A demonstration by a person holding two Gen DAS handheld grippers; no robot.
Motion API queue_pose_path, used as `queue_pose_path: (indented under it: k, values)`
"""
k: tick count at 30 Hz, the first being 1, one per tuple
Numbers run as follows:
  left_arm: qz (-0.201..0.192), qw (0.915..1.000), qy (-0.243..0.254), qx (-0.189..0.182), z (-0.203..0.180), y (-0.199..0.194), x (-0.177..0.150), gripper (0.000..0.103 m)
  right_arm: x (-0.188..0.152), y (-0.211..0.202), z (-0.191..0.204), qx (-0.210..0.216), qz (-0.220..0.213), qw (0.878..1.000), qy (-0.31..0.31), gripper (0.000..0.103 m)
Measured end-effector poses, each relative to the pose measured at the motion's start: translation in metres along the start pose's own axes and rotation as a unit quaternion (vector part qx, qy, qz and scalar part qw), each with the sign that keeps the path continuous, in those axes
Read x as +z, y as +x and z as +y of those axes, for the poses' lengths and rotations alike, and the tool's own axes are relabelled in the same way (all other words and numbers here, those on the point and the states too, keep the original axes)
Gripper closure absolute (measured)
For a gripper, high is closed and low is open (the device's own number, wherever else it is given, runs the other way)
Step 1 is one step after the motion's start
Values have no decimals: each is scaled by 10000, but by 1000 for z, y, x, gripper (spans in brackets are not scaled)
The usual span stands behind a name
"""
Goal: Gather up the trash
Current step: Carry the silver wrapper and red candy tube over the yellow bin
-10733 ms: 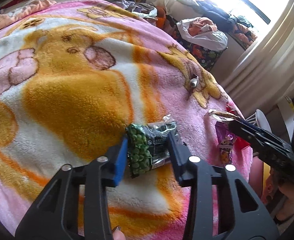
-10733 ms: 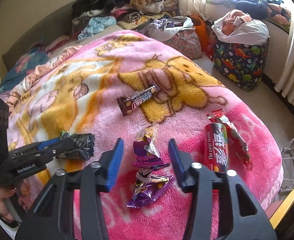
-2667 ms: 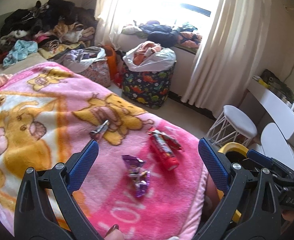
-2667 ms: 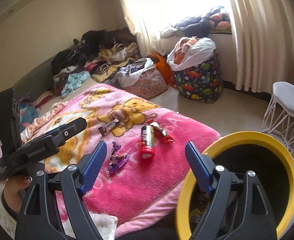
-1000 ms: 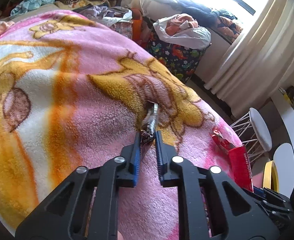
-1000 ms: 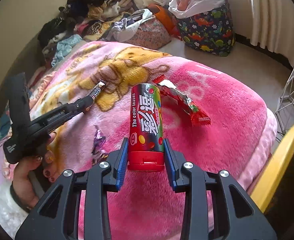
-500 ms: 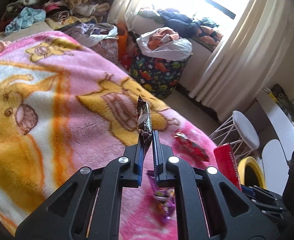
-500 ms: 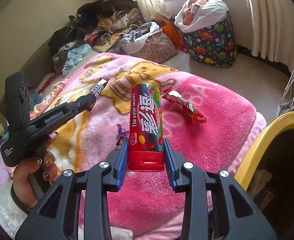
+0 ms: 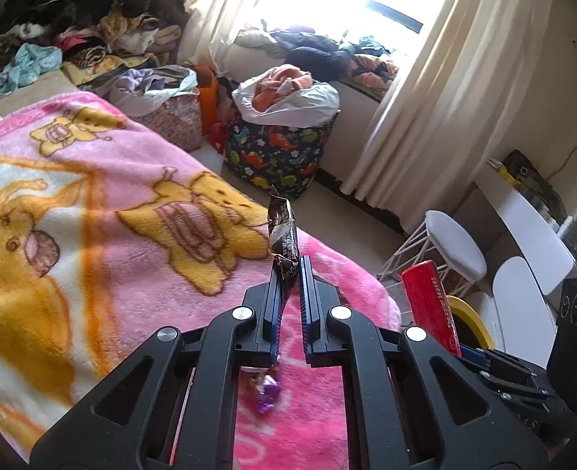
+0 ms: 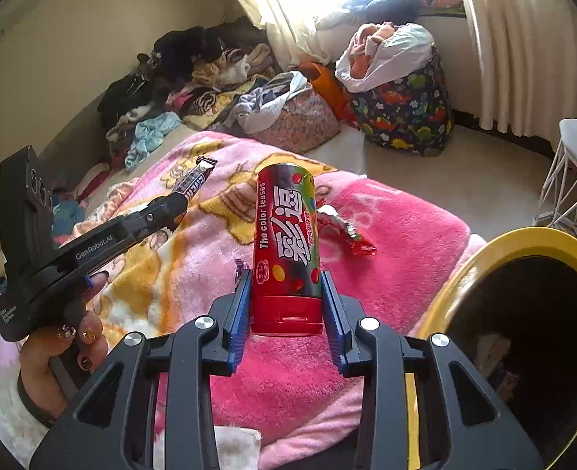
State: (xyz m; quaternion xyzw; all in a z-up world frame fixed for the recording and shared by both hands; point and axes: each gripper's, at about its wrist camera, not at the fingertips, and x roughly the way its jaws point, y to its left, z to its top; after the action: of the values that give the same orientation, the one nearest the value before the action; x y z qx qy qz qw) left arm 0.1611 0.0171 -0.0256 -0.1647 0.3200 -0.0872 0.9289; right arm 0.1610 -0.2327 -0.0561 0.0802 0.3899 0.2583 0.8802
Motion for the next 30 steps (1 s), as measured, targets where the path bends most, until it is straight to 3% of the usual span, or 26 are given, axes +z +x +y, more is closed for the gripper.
queue_pose_path:
  k: [30]
  values:
    - [57,9951,829,-536,-90,-12,-16,99,-23,-69,-57,-498,-634,9943,702,71]
